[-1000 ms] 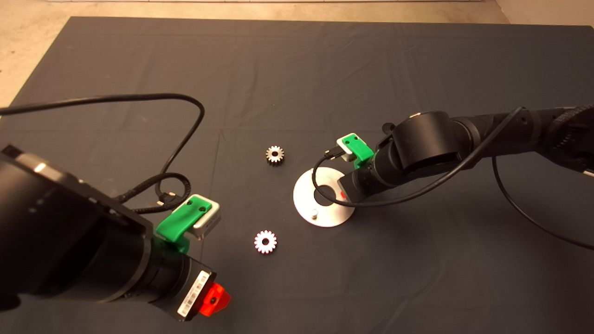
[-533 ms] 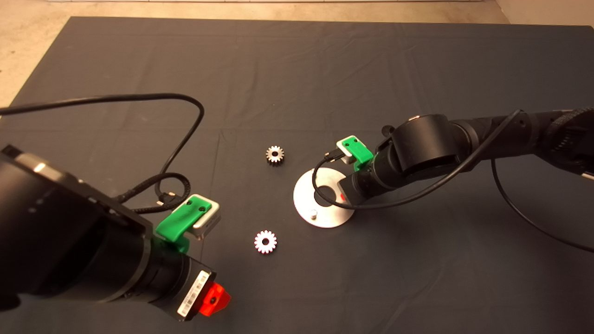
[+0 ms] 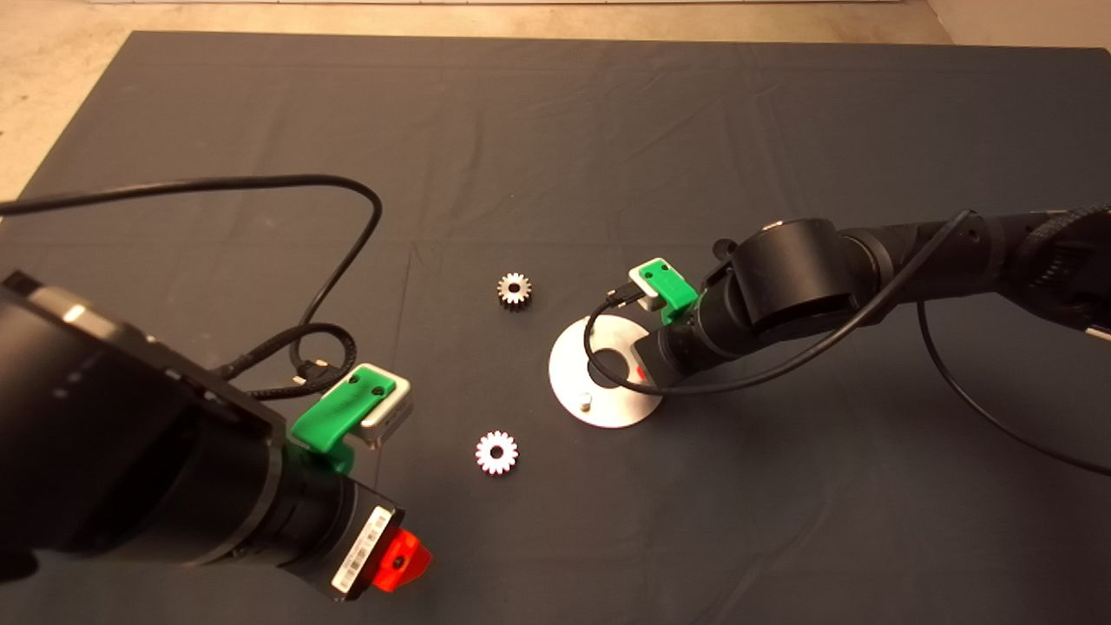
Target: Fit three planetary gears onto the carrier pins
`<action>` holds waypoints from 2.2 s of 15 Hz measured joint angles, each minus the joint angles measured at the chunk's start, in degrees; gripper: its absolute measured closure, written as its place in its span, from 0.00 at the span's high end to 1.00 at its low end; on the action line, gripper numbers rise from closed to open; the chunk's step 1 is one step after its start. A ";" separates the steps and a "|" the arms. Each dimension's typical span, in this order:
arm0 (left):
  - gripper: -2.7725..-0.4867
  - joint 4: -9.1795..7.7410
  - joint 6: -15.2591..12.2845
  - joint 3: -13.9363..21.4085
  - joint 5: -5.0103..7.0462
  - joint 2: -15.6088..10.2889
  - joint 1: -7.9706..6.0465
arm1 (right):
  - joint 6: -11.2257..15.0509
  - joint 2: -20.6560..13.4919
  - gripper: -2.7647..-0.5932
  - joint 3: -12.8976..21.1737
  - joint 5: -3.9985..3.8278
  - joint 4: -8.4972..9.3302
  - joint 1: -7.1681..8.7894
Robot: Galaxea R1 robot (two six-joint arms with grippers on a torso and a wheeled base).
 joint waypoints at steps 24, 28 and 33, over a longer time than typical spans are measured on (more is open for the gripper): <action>0.99 0.00 0.00 0.00 0.00 -0.01 0.00 | -0.11 -0.18 0.38 0.02 0.21 -0.01 -0.27; 0.99 0.00 0.00 0.00 0.00 -0.01 0.00 | -0.11 -0.18 0.46 0.02 0.21 0.01 -0.27; 0.99 0.00 0.00 0.00 0.00 0.01 0.00 | 0.06 -0.52 0.57 1.12 0.19 1.51 0.96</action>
